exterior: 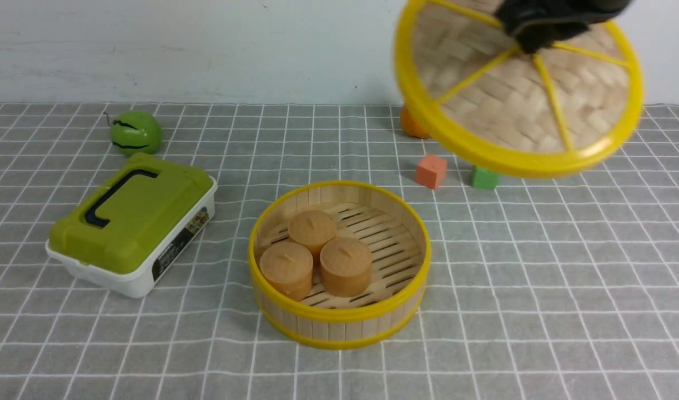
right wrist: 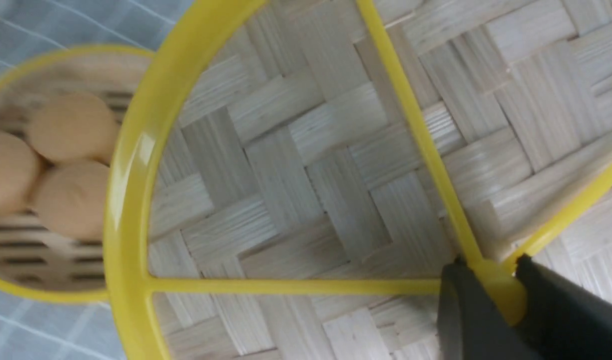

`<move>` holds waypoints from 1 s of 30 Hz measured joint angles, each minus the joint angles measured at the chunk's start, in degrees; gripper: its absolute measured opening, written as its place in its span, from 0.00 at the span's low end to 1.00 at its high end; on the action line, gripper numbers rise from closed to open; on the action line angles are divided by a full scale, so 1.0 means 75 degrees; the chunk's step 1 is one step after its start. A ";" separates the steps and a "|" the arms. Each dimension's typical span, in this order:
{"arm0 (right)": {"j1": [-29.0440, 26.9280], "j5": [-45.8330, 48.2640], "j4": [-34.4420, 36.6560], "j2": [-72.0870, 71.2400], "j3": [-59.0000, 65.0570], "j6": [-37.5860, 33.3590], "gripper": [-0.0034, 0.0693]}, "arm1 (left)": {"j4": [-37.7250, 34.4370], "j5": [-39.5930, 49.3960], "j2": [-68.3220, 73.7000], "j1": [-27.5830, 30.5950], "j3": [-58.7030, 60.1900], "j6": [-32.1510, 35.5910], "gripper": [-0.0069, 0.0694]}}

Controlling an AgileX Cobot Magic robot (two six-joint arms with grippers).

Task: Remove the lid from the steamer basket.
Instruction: Use the right arm to place the steamer lid on the table

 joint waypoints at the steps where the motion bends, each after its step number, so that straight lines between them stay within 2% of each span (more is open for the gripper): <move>1: -0.0300 0.0008 -0.0025 -0.0189 0.0515 -0.0024 0.16 | -0.0008 0.0000 0.0000 0.0000 0.0000 0.0000 0.40; 2: -0.0300 0.0008 -0.0025 -0.0232 0.0515 -0.0023 0.16 | -0.0008 0.0000 0.0000 0.0000 0.0000 0.0000 0.40; 3: -0.0842 -0.0088 -0.0006 -0.0552 0.1544 -0.0032 0.16 | -0.0016 0.0000 0.0000 0.0000 0.0000 0.0000 0.40; 5: -0.1249 -0.0455 0.0206 -0.0664 0.2453 -0.0040 0.16 | -0.0033 0.0000 0.0000 0.0000 0.0000 0.0000 0.40; 13: -0.1560 -0.2538 0.0837 0.0043 0.4503 -0.0071 0.16 | -0.0039 0.0000 0.0000 0.0000 0.0000 0.0000 0.40; 20: -0.1574 -0.3717 0.0931 0.1373 0.4639 -0.0073 0.16 | -0.0039 0.0000 0.0000 0.0000 0.0000 0.0000 0.40; 26: -0.1574 -0.3987 0.1210 0.1935 0.4639 -0.0073 0.16 | -0.0039 0.0000 0.0000 0.0000 0.0000 0.0000 0.40; 30: -0.1577 -0.4017 0.1348 0.1953 0.4639 -0.0073 0.25 | -0.0039 0.0000 0.0000 0.0000 0.0000 0.0000 0.40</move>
